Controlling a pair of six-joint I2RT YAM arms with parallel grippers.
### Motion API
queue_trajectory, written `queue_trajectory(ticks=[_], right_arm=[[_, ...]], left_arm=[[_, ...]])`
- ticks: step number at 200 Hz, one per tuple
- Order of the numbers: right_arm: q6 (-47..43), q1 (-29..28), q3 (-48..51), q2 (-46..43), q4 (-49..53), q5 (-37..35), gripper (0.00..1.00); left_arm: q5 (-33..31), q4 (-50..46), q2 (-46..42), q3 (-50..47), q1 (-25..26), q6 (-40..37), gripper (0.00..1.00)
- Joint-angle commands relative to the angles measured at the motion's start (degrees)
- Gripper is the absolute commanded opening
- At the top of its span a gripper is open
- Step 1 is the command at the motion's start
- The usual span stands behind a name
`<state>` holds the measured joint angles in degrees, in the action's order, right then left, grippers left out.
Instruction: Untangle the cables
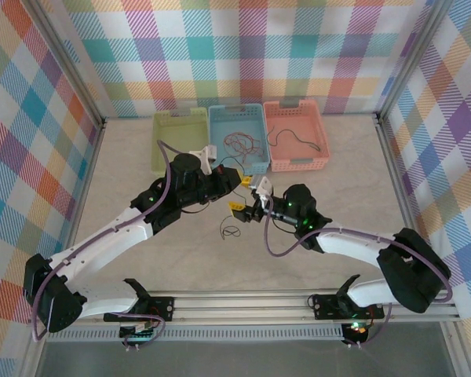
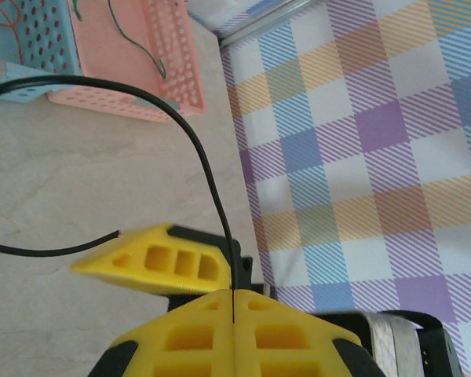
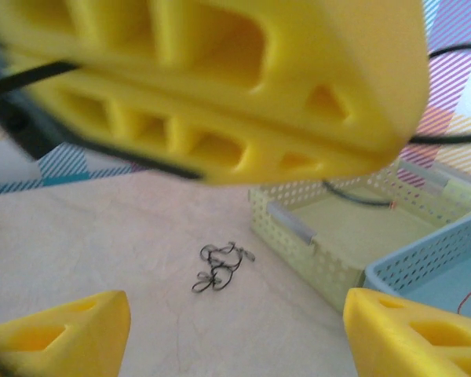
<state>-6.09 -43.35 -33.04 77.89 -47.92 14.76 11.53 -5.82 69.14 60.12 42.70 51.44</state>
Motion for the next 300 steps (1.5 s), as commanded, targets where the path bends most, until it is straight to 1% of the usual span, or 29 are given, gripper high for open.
queue_trajectory(ticks=[1,20,40,74,77,89,93,102,112,132,172,201,224,251,288,300], right_arm=[[5.2,-0.5,-2.4,3.0,-7.1,-5.0,0.67],[7.3,-0.6,-3.3,5.8,-8.4,-11.5,0.6],[7.5,-0.6,-3.6,9.9,-11.3,-17.2,0.58],[8.3,-0.3,-6.1,16.1,-10.2,-21.4,0.55],[8.4,-0.1,-6.0,16.6,-10.3,-21.8,0.55],[10.4,1.0,-5.5,18.4,-11.6,-23.4,0.5],[11.8,1.7,-5.4,18.9,-11.7,-23.8,0.47],[15.2,3.6,-5.4,18.8,-10.2,-23.1,0.42],[17.6,5.6,-5.7,18.7,-7.4,-21.6,0.41],[19.9,8.0,-5.6,18.2,-3.4,-21.3,0.4],[19.9,11.5,-3.8,16.0,0.3,-21.4,0.4],[24.0,15.1,-2.4,15.5,1.6,-20.5,0.4],[25.0,16.0,-2.7,15.4,3.9,-20.4,0.4],[26.0,16.4,-2.6,14.9,5.2,-21.2,0.4],[26.5,17.2,-2.9,14.8,7.5,-20.6,0.39],[26.1,17.2,-3.0,14.2,9.1,-21.1,0.4]], left_arm=[[0.3,-2.6,-1.4,2.7,1.4,0.2,0.0],[0.0,-4.3,-2.5,4.1,1.8,0.1,0.0],[0.6,-6.2,-3.7,5.9,2.2,0.0,0.0],[2.3,-9.6,-6.7,9.6,2.3,-0.8,0.0],[2.2,-11.5,-7.1,9.9,2.3,-1.1,0.0],[1.2,-14.3,-9.0,11.5,2.3,-2.4,0.0],[0.7,-15.2,-9.7,12.0,2.3,-2.7,0.0],[-0.2,-17.0,-10.8,13.2,2.2,-3.7,0.0],[-1.3,-18.6,-12.1,14.7,2.2,-4.6,0.0],[-2.5,-21.7,-13.4,18.5,2.3,-6.4,0.0],[-4.1,-26.0,-15.6,24.2,2.3,-8.9,0.0],[-8.7,-28.8,-17.7,27.1,2.2,-11.5,0.0],[-11.7,-30.8,-18.3,30.8,2.2,-13.7,0.0],[-15.9,-33.9,-17.0,35.6,2.1,-16.9,0.0],[-20.5,-34.7,-16.0,39.1,2.2,-20.1,0.0],[-23.7,-35.5,-15.3,40.8,2.2,-21.7,0.0]])
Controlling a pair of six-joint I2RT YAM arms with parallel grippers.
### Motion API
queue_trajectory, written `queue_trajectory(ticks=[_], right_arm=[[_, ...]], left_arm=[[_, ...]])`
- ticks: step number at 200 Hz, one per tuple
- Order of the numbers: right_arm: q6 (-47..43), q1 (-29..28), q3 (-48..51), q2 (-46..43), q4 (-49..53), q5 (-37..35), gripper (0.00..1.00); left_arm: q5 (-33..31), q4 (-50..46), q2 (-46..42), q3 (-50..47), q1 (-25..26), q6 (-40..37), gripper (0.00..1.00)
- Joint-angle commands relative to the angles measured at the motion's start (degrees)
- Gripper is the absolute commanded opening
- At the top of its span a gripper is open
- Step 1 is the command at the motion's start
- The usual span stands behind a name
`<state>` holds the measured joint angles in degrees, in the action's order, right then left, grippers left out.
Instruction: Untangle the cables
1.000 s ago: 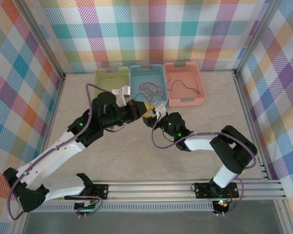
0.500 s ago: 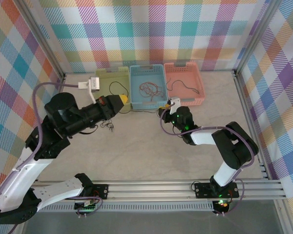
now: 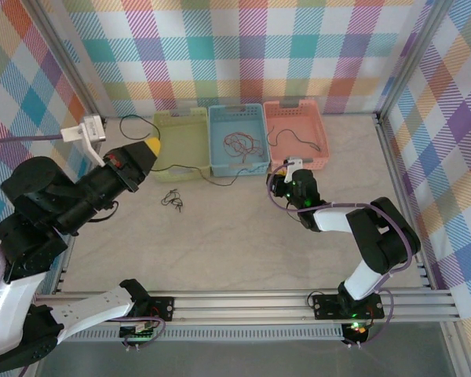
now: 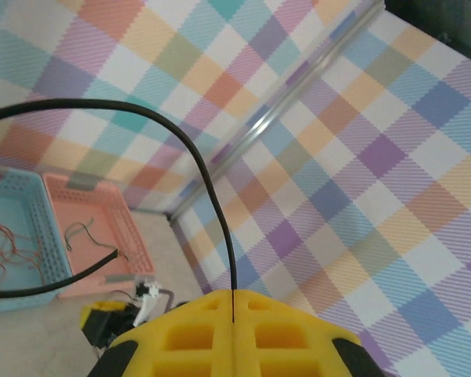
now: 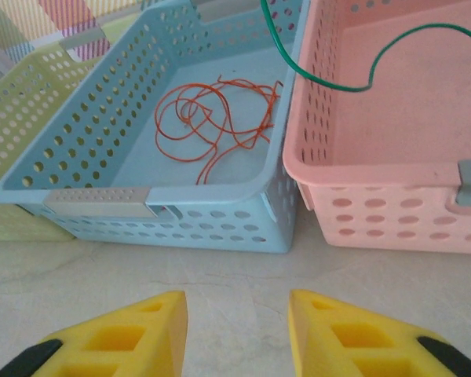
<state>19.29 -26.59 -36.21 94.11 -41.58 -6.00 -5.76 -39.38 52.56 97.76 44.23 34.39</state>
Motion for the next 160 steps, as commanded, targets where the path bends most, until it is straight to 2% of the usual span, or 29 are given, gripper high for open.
queue_trajectory(ticks=[1,32,71,125,147,160], right_arm=[[0.7,0.4,0.2,-2.1,2.8,-0.4,0.4],[-0.2,0.5,0.0,-3.2,6.6,-0.4,0.47],[0.7,0.5,0.8,-3.8,5.8,3.5,0.48],[1.6,0.5,1.7,-4.7,3.7,6.6,0.5],[1.4,0.5,1.6,-4.9,4.2,6.6,0.5],[1.4,0.5,1.7,-5.0,4.1,6.6,0.5]], left_arm=[[-6.7,-1.9,1.4,3.2,0.6,-4.8,0.0],[-15.6,-0.4,2.9,6.2,0.7,-10.8,0.0],[-19.2,0.4,8.0,8.5,0.5,-15.6,0.0],[-19.7,0.9,14.6,12.6,-2.4,-19.1,0.0],[-17.6,2.7,18.1,12.3,-7.2,-18.9,0.0],[-14.1,3.3,20.4,12.6,-11.4,-17.1,0.0]])
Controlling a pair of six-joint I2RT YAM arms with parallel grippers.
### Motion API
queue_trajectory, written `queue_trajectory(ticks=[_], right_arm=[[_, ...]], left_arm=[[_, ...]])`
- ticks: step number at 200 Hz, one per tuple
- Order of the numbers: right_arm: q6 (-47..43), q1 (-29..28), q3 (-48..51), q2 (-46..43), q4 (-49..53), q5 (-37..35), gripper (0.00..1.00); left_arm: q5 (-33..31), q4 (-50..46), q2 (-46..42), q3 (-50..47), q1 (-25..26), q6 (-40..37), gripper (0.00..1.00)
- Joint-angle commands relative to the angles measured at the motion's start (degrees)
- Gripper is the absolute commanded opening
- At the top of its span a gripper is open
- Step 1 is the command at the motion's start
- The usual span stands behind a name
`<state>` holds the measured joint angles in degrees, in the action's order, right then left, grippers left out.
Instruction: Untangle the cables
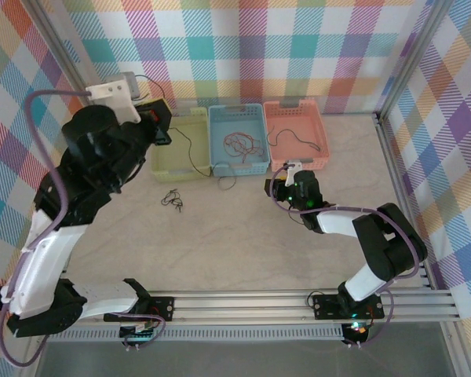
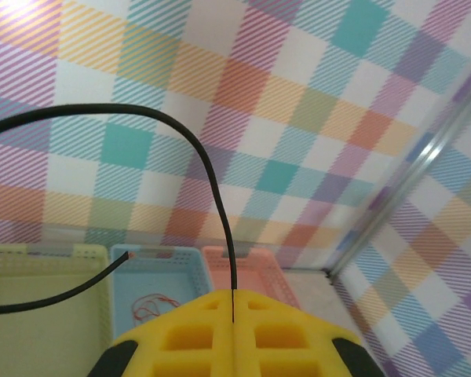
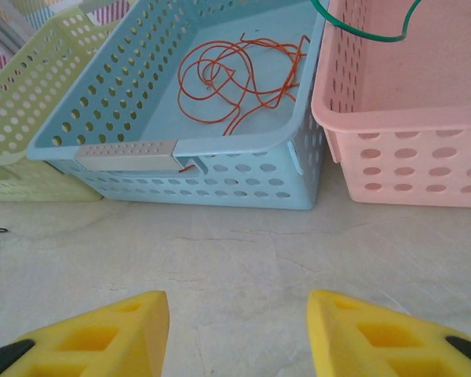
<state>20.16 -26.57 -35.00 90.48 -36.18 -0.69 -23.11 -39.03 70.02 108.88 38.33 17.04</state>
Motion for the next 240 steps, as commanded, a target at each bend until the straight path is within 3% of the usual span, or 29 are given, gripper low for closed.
queue_trajectory(ticks=[1,47,91,172,212,240], right_arm=[[0.5,0.4,0.5,-1.4,-1.3,1.3,0.5],[0.8,0.4,1.0,-1.7,-1.0,1.5,0.5],[-0.1,0.4,0.1,-1.3,-0.4,2.3,0.5],[-0.6,0.4,-1.5,-0.1,2.0,4.1,0.51],[-0.7,0.4,-1.9,0.1,2.3,4.2,0.51],[-0.5,0.4,-2.3,0.6,2.3,4.8,0.51]], left_arm=[[3.7,3.0,3.2,1.6,-5.9,0.3,0.0],[12.2,5.6,13.9,5.1,-18.9,4.4,0.0],[15.1,5.5,25.8,14.8,-27.7,6.2,0.0],[20.2,2.7,44.0,32.2,-30.4,4.3,0.0],[20.6,2.8,50.1,32.8,-30.7,3.4,0.0],[21.0,4.9,51.2,27.2,-30.9,3.6,0.0]])
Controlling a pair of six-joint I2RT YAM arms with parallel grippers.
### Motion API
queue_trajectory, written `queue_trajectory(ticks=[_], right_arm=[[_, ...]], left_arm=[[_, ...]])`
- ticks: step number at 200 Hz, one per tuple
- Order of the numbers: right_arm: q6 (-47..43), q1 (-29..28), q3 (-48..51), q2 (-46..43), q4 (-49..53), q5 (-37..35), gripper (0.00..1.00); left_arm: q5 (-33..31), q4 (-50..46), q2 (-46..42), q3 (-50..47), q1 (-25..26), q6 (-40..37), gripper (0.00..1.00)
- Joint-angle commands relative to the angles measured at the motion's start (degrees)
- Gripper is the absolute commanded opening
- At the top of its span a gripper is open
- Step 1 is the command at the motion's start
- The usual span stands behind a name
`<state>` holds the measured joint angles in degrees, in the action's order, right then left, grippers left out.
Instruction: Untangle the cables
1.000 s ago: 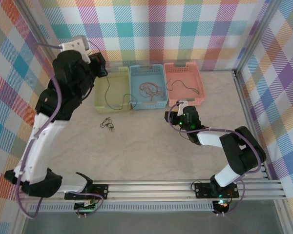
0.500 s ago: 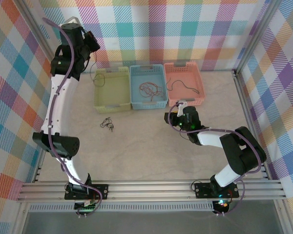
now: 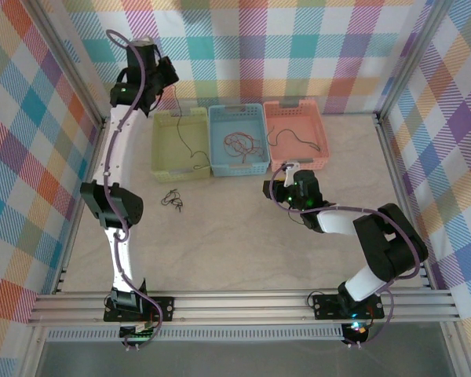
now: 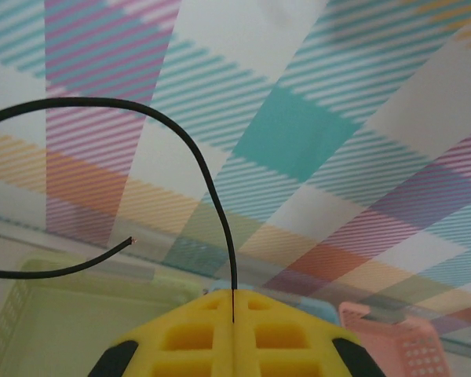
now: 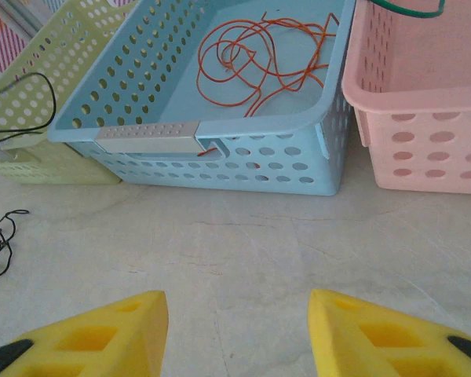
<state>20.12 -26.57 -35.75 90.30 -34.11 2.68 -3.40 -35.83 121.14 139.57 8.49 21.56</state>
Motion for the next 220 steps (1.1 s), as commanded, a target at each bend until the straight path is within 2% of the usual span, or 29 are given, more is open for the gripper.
queue_trajectory(ticks=[1,71,115,136,178,192,220], right_arm=[[-0.5,0.5,-1.6,0.7,0.3,1.5,0.51],[-0.4,0.4,-2.1,1.3,0.4,2.2,0.51],[-0.4,0.5,-2.3,1.3,0.5,2.5,0.51],[-0.3,0.5,-2.3,1.5,0.6,2.7,0.51],[-0.3,0.5,-2.3,1.5,0.8,2.9,0.51],[-0.4,0.5,-2.4,1.5,0.8,2.9,0.51],[-0.1,0.4,-2.4,1.5,0.7,2.9,0.51]], left_arm=[[1.4,1.8,0.2,-3.8,-1.0,-1.0,0.0],[4.1,5.1,1.5,-18.7,-1.0,-0.2,0.0],[6.8,-1.1,2.7,-20.7,-0.5,4.3,0.0],[5.7,-4.0,2.2,-22.2,0.3,4.8,0.0],[6.7,-4.0,0.3,-27.5,0.8,5.0,0.14],[7.3,-5.7,0.4,-26.5,0.7,4.7,0.28],[9.1,-8.2,-0.4,-24.7,0.8,4.6,0.46]])
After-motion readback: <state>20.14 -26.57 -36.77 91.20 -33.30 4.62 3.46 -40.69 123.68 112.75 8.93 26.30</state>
